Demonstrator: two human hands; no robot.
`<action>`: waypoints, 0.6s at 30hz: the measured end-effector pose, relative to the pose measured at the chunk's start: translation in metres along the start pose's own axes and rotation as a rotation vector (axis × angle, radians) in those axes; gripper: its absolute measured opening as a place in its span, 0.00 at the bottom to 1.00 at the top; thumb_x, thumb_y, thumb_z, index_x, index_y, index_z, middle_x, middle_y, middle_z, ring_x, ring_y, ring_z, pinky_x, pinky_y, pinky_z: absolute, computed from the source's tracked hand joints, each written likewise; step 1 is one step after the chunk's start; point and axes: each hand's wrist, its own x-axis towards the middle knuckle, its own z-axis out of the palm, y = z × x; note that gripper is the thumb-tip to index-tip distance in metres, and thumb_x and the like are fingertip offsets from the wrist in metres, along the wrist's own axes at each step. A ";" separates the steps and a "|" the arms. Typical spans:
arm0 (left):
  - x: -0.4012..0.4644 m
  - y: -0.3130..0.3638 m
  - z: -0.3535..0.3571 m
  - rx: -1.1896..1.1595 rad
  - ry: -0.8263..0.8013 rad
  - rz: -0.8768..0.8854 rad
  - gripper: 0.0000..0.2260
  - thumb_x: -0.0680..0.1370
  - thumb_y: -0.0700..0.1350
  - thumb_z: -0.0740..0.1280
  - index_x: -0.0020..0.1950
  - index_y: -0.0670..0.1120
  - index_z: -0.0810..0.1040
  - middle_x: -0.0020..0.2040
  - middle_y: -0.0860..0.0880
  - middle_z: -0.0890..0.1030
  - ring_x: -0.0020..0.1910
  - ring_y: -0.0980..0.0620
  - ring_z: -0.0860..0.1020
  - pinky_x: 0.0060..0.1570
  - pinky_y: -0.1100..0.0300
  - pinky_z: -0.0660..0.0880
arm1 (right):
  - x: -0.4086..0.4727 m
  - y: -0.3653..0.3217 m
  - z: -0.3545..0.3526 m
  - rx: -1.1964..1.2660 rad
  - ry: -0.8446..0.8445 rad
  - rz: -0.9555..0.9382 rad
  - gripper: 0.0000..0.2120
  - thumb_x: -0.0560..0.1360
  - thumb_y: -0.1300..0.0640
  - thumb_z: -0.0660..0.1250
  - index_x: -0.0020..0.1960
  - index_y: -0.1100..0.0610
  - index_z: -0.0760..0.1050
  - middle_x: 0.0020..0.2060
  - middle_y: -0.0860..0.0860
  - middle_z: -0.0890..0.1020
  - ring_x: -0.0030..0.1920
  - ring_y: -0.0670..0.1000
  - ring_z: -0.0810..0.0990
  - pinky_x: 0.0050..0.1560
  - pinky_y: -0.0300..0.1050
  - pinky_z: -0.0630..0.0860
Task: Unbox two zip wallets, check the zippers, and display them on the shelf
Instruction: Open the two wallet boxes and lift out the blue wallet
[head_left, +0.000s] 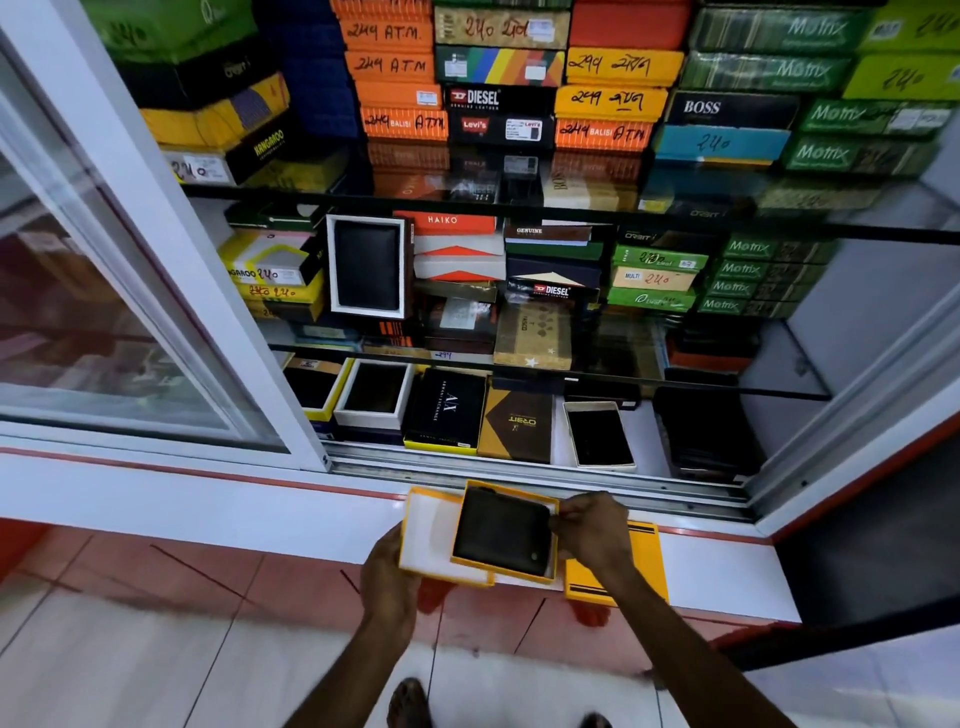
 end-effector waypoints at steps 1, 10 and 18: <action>-0.002 -0.004 0.006 0.004 -0.004 -0.015 0.09 0.78 0.40 0.61 0.49 0.40 0.80 0.39 0.43 0.84 0.31 0.51 0.84 0.26 0.59 0.80 | -0.002 -0.003 0.002 0.037 -0.003 0.015 0.09 0.66 0.62 0.76 0.31 0.53 0.81 0.32 0.57 0.87 0.35 0.56 0.87 0.45 0.56 0.85; 0.010 -0.016 0.028 0.468 0.024 0.068 0.13 0.79 0.42 0.59 0.50 0.40 0.82 0.47 0.42 0.83 0.52 0.40 0.79 0.33 0.62 0.72 | -0.013 0.004 0.031 0.210 0.077 0.076 0.15 0.65 0.69 0.77 0.29 0.51 0.79 0.35 0.58 0.87 0.37 0.58 0.87 0.43 0.60 0.85; -0.003 -0.007 0.041 0.802 0.062 0.459 0.09 0.76 0.43 0.68 0.54 0.43 0.82 0.51 0.46 0.83 0.54 0.50 0.78 0.55 0.61 0.75 | -0.014 0.020 -0.003 0.088 0.209 -0.050 0.05 0.68 0.67 0.75 0.42 0.59 0.85 0.38 0.52 0.87 0.33 0.33 0.81 0.38 0.19 0.72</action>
